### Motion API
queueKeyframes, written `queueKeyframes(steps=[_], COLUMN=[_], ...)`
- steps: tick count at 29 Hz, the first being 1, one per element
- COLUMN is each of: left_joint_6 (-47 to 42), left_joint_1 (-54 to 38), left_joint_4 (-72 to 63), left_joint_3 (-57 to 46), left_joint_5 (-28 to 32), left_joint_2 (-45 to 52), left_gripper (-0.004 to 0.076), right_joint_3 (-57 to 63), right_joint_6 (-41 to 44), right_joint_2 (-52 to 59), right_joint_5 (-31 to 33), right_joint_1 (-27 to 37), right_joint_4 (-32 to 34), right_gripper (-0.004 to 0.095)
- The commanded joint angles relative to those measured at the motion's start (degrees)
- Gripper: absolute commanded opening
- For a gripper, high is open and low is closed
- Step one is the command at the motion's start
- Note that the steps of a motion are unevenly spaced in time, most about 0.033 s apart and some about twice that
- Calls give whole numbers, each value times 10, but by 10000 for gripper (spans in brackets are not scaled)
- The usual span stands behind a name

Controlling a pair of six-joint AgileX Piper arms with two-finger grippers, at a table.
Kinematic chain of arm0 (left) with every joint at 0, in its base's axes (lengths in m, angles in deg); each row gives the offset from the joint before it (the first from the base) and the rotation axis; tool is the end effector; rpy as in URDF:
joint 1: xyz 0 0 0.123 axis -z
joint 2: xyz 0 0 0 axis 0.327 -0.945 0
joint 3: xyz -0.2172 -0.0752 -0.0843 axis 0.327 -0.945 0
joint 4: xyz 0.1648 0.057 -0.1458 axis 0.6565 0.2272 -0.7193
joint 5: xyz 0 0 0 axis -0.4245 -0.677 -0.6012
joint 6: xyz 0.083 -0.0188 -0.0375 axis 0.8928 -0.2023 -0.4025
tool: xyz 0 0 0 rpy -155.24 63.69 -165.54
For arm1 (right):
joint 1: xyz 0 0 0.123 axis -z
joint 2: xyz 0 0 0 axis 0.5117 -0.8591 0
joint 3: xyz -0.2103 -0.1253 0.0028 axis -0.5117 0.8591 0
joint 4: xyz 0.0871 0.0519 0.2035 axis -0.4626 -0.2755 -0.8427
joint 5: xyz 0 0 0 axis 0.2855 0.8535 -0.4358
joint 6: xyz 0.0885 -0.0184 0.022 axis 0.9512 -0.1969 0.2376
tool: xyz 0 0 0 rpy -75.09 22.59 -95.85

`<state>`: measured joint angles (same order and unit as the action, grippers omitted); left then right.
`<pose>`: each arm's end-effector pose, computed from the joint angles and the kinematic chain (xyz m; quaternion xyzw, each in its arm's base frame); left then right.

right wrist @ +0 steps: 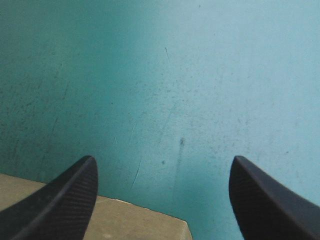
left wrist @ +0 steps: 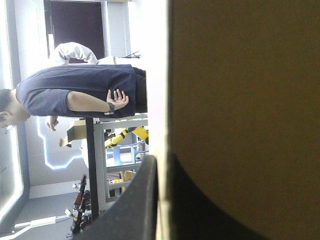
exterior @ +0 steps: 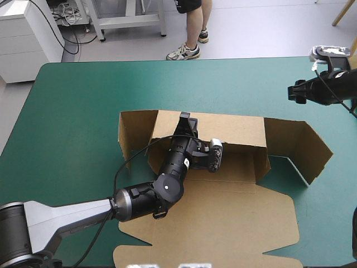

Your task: Fold the box

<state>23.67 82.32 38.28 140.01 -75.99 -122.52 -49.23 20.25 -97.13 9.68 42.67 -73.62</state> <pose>0.2025 -0.2646 0.2503 0.6366 0.4795 0.3316 0.5049 0.3047 -0.0356 0.3559 -0.0401 0.9374 0.0794 0.3367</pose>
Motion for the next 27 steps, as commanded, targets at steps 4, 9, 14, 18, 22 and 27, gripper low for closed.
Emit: queueKeyframes(steps=[4,9,14,18,22,27], left_joint_6=[-4,-52,-63,-63,-79,-80], left_joint_1=[3,3,3,3,3,3], left_joint_4=[-9,-11,-14,-22,-30,-56], left_joint_3=[5,5,5,5,5,5], left_joint_5=[-7,-11,-24,-32,-32,-27], left_joint_2=[19,19,19,19,19,19], left_gripper=[-8,-8,-8,-8,-8,-8], right_joint_3=[-22,-2,43,84,112,153], right_joint_6=[-12,-28,-30,-45,-49,-62], right_joint_2=[-56,-61,-34,-9,17,46], right_joint_5=[23,31,31,28,22,23], right_joint_1=[0,0,0,0,0,0], right_joint_4=[-32,-67,-49,-46,-47,-46], right_gripper=[666,638,614,601,601,601])
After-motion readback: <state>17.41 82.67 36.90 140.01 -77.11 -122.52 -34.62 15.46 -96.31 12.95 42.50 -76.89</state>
